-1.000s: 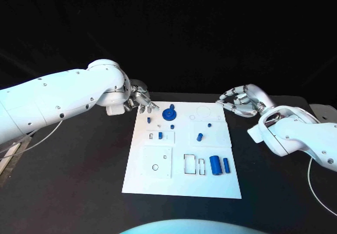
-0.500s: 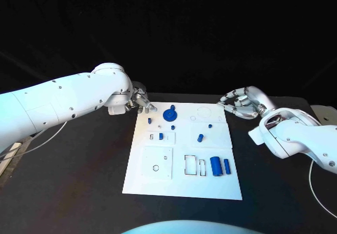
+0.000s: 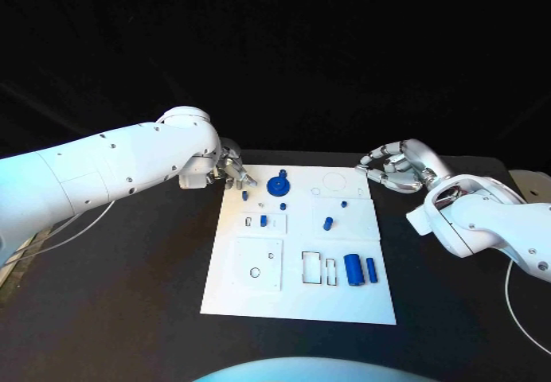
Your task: Assemble the parts on the task board
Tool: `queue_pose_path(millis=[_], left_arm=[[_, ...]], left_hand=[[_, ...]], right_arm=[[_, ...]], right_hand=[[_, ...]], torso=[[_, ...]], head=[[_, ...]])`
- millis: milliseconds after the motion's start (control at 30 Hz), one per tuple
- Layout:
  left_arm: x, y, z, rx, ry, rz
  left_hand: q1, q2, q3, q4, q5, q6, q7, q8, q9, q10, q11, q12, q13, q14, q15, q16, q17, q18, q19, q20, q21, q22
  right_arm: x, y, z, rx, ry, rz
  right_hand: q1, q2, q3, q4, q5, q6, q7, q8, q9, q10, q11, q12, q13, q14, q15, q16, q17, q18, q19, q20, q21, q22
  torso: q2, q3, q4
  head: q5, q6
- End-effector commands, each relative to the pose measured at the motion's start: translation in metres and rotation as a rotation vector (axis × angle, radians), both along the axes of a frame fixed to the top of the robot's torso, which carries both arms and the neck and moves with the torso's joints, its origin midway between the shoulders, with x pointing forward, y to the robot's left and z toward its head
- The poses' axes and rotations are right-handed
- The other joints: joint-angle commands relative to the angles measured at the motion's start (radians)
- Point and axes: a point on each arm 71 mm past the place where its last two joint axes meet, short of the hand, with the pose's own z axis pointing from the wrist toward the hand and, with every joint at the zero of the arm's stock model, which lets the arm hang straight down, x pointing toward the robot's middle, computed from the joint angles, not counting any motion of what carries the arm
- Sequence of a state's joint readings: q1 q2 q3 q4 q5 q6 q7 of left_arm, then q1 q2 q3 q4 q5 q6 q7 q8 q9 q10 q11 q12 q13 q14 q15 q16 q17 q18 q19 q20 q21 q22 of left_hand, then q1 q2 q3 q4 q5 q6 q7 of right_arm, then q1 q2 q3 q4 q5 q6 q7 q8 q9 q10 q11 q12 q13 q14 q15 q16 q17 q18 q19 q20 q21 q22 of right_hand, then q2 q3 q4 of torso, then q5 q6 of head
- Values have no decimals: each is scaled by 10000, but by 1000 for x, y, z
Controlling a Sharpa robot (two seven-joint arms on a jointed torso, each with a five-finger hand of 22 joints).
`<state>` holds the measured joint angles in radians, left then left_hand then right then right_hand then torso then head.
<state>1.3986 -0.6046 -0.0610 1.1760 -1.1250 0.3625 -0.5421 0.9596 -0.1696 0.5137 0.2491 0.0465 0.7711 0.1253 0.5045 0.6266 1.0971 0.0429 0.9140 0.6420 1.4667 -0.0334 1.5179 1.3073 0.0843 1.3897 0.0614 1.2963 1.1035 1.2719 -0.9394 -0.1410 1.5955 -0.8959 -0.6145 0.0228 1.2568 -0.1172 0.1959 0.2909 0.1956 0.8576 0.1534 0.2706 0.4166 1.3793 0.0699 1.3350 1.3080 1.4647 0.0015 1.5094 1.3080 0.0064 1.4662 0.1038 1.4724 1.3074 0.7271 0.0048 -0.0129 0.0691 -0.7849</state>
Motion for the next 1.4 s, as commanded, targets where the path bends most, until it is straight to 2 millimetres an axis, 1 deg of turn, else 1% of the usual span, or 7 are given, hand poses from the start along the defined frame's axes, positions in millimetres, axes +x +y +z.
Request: queue_pose_path(millis=[33,200,400,600,700,1033,1400], left_arm=[[-1,0,-4,441,312,-299],[-1,0,-5,527,383,-332],[-2,-1,-6,539,491,-378],[-2,-2,-7,440,591,-372],[-2,-3,-7,385,587,-363],[-2,-7,-8,186,604,-323],[-2,-9,-10,57,647,-265]], left_hand=[[44,30,-92,62,36,105,-25,-1,-20,-83,9,5,-15,673,79,-63,1544,116,-64,32,-30,9],[63,49,-118,89,37,136,-32,14,-26,-84,3,12,-20,675,76,-59,1551,115,-60,31,-26,18],[208,137,-204,156,39,295,-67,108,-37,-73,-27,50,-42,681,53,-46,1569,109,-45,18,-7,54],[440,211,-233,125,40,408,-102,187,-46,-51,-59,80,-68,700,27,-18,1613,97,-17,4,30,115],[485,228,-230,114,41,413,-104,193,-51,-57,-61,80,-75,691,25,-32,1586,104,-32,1,8,81],[627,311,-214,92,40,448,-113,221,-64,-51,-71,95,-92,691,17,-31,1585,95,-15,-6,34,125],[866,459,-186,35,39,566,-143,326,-58,-49,-96,116,-123,691,-2,-30,1583,96,-17,-21,32,125]], right_arm=[[0,2,0,-32,-5,155],[0,2,0,-30,-10,159],[0,2,0,-29,-10,166],[0,3,0,-28,-9,169],[0,3,0,-28,-7,165],[0,4,0,-40,-7,177],[0,5,-1,-47,4,189]], right_hand=[[-89,6,-34,-13,-28,-78,5,37,-11,-35,8,-35,460,760,-50,-31,1488,194,542,-32,-22,1989],[-89,6,-34,-13,-28,-78,5,37,-11,-35,8,-35,460,760,-50,-31,1488,194,542,-32,-22,1989],[-76,21,-28,-13,-10,-77,4,48,-12,-40,7,-40,454,758,-51,-36,1482,195,541,-32,-26,1987],[-76,21,-28,-13,-10,-77,4,48,-12,-40,7,-40,454,758,-51,-36,1482,195,541,-32,-26,1987],[-70,29,-26,-12,-2,-76,3,55,-12,-39,6,-38,454,758,-52,-38,1479,197,537,-33,-35,1982],[-67,38,-24,-10,2,-76,3,58,-12,-34,6,-32,460,758,-52,-37,1481,194,543,-33,-24,1989],[-64,53,-19,-8,8,-75,3,64,-13,-28,5,-25,465,758,-53,-39,1479,194,544,-34,-23,1990]], torso=[[2,7,10],[-2,5,21],[-6,6,-7],[-18,16,18],[-15,6,27],[3,-2,3],[-6,5,18]], head=[[-12,-20],[-20,-45],[-17,-72],[-33,-84],[-49,-91],[-17,-173],[-36,-205]])
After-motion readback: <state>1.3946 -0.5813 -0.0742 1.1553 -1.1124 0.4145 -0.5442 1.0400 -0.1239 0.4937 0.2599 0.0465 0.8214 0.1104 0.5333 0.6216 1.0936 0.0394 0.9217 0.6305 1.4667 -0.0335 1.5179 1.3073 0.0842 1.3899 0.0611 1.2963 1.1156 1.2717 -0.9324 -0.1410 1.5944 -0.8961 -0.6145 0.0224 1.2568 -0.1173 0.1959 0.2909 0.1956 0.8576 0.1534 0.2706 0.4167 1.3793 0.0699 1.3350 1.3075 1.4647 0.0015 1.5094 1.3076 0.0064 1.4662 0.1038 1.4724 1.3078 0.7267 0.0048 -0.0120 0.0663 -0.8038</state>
